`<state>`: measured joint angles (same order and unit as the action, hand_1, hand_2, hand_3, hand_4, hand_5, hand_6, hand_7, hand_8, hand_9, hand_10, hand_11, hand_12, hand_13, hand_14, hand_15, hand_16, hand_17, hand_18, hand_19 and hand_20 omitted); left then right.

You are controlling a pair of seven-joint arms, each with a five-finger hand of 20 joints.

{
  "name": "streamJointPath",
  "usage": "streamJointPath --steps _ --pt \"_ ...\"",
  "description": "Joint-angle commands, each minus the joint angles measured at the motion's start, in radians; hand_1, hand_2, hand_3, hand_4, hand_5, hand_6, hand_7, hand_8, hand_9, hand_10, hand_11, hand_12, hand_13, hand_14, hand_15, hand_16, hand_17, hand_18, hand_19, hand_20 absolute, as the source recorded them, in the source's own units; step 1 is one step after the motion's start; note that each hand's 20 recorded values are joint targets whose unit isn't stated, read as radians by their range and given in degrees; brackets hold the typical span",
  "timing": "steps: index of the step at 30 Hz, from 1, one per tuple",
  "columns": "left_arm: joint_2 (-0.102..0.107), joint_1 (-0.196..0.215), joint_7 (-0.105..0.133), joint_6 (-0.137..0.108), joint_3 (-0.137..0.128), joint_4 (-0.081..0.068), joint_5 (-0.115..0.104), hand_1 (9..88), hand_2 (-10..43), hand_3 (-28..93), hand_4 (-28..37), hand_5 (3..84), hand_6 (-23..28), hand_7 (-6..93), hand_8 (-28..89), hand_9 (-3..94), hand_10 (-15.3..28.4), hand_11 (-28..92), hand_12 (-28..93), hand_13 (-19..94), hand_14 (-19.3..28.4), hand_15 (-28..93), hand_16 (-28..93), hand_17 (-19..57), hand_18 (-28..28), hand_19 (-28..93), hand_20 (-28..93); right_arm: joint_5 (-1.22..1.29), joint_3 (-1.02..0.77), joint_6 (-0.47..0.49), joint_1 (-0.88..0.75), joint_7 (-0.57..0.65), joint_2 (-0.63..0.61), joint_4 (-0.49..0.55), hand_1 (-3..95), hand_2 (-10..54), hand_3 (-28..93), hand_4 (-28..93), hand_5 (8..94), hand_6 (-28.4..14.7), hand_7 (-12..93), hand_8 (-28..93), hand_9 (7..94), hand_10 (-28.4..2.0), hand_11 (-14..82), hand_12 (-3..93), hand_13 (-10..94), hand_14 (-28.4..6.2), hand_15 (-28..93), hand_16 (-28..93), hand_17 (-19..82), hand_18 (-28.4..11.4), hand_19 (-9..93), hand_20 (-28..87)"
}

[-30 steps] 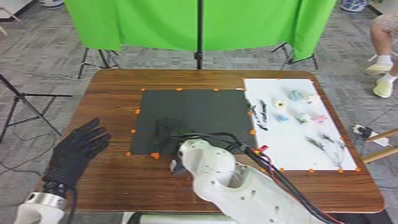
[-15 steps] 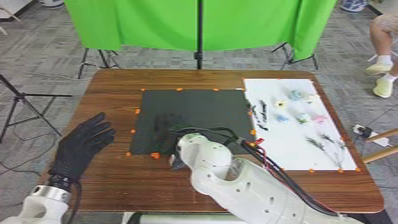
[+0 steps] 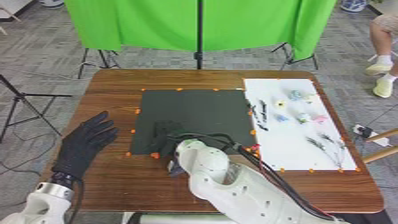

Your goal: Arrange flowers

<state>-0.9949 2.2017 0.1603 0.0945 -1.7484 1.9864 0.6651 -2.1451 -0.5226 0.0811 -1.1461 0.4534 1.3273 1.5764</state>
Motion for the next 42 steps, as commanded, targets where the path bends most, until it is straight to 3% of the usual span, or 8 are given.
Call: streamJointPath --steps 1,6,15,21,28,42 --pt "-0.006 0.013 -0.003 0.005 0.002 -0.003 0.005 23.3 -0.8 69 -27.3 31.8 3.5 20.1 -9 28.7 12.0 25 17 24 13.9 39 1 -8.1 21.0 50 10 -0.011 -0.002 0.003 -0.005 -0.026 0.004 -0.005 41.6 -6.2 84 -17 75.0 -2.1 56 21 90.6 -7.2 64.5 43.1 86 -7.4 82 39 56 -20.4 93 67" --pt "-0.007 0.022 0.006 0.001 -0.003 0.001 0.004 23.3 -0.8 69 -27.2 31.8 3.5 20.0 -9 28.7 12.1 25 17 24 14.0 39 1 -8.1 21.0 50 10 -0.021 -0.003 0.031 -0.001 -0.027 0.001 -0.009 42.0 -5.3 84 -18 74.4 -2.2 56 21 90.2 -7.6 64.2 43.2 85 -7.5 82 40 55 -20.7 93 67" --pt "-0.009 0.028 0.019 -0.003 0.0 0.004 0.005 23.4 -0.8 69 -27.3 31.8 3.5 20.1 -9 28.7 12.1 25 17 24 13.9 39 1 -8.2 21.1 50 10 -0.062 0.031 -0.008 0.027 -0.029 -0.019 -0.027 40.8 -4.0 83 -20 73.3 -2.1 56 19 88.7 -8.5 63.8 43.5 84 -8.4 82 40 52 -20.9 93 66" --pt "-0.015 0.036 0.02 -0.006 -0.003 0.005 0.005 23.3 -0.8 69 -27.3 31.8 3.6 20.0 -9 28.7 12.1 25 17 24 13.9 39 1 -8.2 21.1 50 10 -0.109 0.021 0.01 0.026 -0.031 -0.018 -0.032 40.9 -3.7 83 -20 73.0 -2.1 56 19 88.4 -8.7 63.8 43.3 83 -8.5 82 39 52 -20.9 93 66" --pt "-0.022 0.063 0.028 -0.016 -0.012 0.018 0.004 23.4 -0.6 69 -27.4 31.9 3.6 20.1 -9 28.7 12.1 25 17 24 13.9 39 1 -8.2 21.0 50 10 -0.099 -0.013 0.073 0.002 -0.042 -0.019 -0.008 39.8 -2.8 83 -21 72.2 -2.3 56 18 87.6 -9.0 63.5 43.5 82 -9.0 82 39 51 -21.0 93 65" --pt "-0.025 0.062 0.016 -0.013 -0.015 0.019 0.005 23.4 -0.5 69 -27.3 31.8 3.6 20.0 -9 28.7 12.1 25 17 24 14.0 39 1 -8.2 21.1 50 10 -0.133 -0.027 0.089 -0.008 -0.047 -0.02 0.011 31.6 -2.3 82 -24 72.5 -2.3 54 14 87.0 -9.1 63.1 43.4 82 -9.2 82 39 50 -21.1 93 65"
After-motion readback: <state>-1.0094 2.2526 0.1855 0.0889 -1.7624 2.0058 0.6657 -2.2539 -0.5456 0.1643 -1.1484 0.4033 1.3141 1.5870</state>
